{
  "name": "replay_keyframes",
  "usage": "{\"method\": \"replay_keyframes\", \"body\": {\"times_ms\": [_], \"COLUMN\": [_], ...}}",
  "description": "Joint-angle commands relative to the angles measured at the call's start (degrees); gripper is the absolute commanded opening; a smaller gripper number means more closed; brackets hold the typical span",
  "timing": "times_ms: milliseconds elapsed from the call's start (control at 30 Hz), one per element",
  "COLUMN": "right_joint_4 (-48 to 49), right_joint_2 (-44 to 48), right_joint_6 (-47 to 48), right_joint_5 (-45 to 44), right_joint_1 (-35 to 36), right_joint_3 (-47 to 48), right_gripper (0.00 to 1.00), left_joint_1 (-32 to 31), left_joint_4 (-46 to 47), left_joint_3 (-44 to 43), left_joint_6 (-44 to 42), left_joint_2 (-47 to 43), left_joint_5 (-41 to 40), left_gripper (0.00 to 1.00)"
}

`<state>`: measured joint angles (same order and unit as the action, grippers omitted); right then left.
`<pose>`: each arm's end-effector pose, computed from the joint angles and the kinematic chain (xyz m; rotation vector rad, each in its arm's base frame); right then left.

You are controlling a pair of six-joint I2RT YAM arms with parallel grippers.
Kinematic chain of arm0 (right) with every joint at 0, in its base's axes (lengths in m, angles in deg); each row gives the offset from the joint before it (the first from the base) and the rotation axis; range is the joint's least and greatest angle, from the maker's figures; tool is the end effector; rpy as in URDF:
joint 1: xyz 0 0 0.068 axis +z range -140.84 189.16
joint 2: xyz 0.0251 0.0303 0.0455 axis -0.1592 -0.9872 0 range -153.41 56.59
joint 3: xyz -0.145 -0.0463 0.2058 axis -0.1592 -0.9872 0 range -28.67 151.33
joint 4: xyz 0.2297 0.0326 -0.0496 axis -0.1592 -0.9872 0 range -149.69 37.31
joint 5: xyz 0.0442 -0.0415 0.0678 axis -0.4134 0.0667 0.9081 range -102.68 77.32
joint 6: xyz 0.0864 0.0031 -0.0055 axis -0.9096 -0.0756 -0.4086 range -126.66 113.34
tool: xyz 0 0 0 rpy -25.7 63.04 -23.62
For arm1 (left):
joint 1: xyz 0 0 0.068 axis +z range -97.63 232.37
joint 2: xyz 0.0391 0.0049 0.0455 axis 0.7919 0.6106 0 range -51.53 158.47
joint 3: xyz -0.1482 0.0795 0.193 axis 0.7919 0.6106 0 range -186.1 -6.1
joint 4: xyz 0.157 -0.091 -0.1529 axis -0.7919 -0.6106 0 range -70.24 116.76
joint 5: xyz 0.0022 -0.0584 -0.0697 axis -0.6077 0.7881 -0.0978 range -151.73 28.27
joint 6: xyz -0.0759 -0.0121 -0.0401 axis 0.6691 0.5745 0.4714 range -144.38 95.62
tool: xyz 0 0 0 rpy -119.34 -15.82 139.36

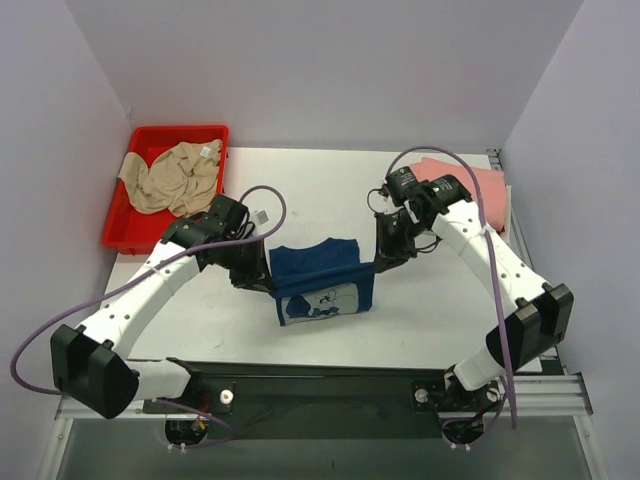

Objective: Fold and stack the t-shirts
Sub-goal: Fold the long partially folded tshirt into a neat square

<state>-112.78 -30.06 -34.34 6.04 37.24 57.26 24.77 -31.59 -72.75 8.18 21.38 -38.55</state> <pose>0.2503 0.1613 0.2889 -0.1276 2.7490 0.7351 0.1932 -0.1350 0.2544 0.0082 2.8477 -0.8260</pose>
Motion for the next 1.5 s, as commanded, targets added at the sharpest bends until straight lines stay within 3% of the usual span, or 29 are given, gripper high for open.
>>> {"method": "replay_keyframes", "body": {"times_ms": [0, 933, 1400, 1433, 1467], "right_joint_4": [-1.0, 2.4, 3.9, 4.2, 4.5], "right_joint_2": [-3.5, -34.2, -43.2, -44.0, -44.7], "right_joint_6": [2.8, 10.0, 11.7, 11.7, 11.8], "right_joint_5": [-5.4, -7.9, -7.4, -7.0, -6.9], "right_joint_1": [-1.9, -6.9, -7.3, -7.3, -7.3], "right_joint_3": [4.7, 33.9, 38.7, 39.0, 39.7], "right_gripper": [0.00, 0.00, 0.00, 0.00, 0.11], "left_joint_1": [1.5, 13.8, 16.3, 16.5, 16.7], "left_joint_4": [-0.4, 11.1, 13.3, 13.3, 13.3], "left_joint_3": [-2.9, -10.3, -13.3, -13.7, -13.9], "left_joint_6": [-4.6, -9.3, -10.1, -10.1, -9.8], "left_joint_2": [2.4, 25.0, 34.8, 35.3, 35.8], "left_joint_5": [-1.5, 3.2, 3.3, 2.9, 2.4], "left_gripper": [0.00, 0.00, 0.00, 0.08, 0.19]}}
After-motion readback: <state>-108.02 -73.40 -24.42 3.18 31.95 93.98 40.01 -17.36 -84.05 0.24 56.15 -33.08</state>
